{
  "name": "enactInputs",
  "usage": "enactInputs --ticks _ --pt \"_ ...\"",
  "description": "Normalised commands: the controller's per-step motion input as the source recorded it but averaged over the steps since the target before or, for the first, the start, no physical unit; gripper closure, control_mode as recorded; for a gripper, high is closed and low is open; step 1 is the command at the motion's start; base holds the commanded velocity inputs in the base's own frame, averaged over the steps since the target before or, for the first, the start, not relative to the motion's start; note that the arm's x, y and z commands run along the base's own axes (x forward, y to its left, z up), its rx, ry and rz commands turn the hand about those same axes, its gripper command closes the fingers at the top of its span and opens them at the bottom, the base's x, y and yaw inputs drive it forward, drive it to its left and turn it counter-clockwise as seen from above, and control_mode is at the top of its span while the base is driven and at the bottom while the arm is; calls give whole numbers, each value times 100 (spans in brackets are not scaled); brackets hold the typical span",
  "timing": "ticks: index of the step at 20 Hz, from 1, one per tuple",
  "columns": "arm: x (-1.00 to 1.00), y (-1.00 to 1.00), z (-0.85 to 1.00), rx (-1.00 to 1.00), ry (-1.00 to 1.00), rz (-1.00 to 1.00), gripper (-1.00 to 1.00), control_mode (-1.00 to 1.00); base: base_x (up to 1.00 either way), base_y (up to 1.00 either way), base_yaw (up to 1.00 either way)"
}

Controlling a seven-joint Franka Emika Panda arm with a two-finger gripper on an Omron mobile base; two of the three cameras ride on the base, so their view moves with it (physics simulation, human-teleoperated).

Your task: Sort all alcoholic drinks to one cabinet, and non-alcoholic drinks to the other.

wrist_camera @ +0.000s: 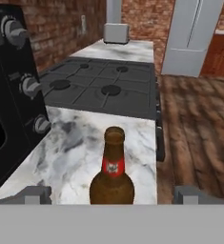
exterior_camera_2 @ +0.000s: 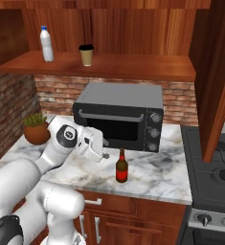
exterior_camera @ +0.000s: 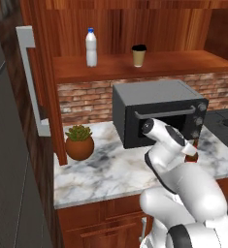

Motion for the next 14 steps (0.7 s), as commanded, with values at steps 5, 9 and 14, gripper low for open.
enactInputs --ticks 5,9,14 --pt "0 -16 -4 -6 0 -14 -100 -100 0 0 0" --pt "2 -17 -2 -4 0 -9 -100 -100 0 0 0" --pt "12 -14 -9 -3 0 -4 -100 -100 0 0 0"
